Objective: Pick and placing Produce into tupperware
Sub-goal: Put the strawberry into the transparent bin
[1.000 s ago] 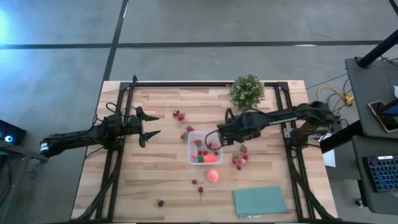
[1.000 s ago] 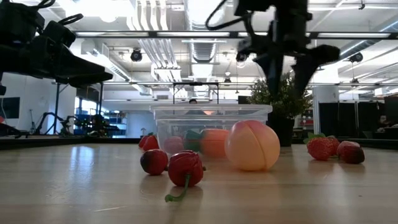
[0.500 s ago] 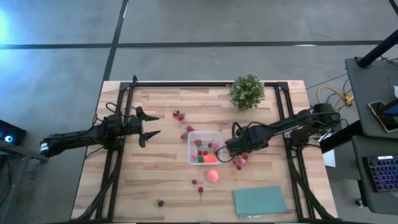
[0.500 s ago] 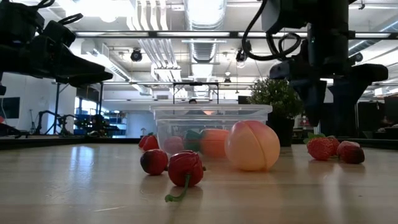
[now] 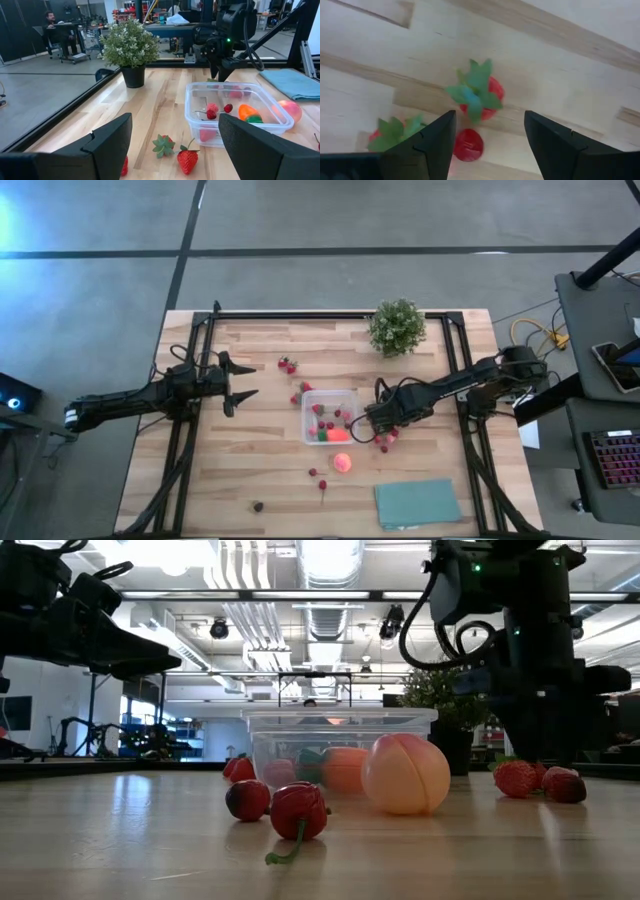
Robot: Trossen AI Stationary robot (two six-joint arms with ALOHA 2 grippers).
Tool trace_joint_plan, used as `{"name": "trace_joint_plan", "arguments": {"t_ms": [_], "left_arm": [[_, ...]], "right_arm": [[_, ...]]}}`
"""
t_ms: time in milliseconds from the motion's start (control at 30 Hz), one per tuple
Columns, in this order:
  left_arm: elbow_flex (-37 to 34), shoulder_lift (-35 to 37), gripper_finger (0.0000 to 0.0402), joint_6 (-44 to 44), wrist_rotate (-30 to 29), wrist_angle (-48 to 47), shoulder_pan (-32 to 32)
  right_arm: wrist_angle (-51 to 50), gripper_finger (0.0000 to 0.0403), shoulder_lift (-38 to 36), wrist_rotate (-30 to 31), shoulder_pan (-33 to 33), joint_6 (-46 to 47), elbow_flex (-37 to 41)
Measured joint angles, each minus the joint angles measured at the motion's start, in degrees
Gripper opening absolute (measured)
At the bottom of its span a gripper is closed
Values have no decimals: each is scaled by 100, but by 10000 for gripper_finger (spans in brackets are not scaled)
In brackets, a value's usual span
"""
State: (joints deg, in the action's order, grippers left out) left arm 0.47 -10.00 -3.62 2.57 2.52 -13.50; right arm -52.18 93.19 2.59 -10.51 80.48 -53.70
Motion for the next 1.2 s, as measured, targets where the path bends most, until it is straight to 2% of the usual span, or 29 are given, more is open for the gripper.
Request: {"name": "trace_joint_plan", "arguments": {"t_ms": [433, 800, 933, 1200], "left_arm": [[-1, 1, 283, 0, 2, -2, 0], [-1, -7, 283, 0, 2, -4, 1], [-2, -4, 283, 0, 0, -4, 0], [0, 0, 283, 0, 0, -2, 0]], "right_arm": [[341, 226, 52, 47, 455, -469, 122], [510, 224, 395, -162, 466, -573, 80], [528, 208, 396, -168, 466, -555, 80], [529, 152, 396, -157, 466, -552, 78]]}}
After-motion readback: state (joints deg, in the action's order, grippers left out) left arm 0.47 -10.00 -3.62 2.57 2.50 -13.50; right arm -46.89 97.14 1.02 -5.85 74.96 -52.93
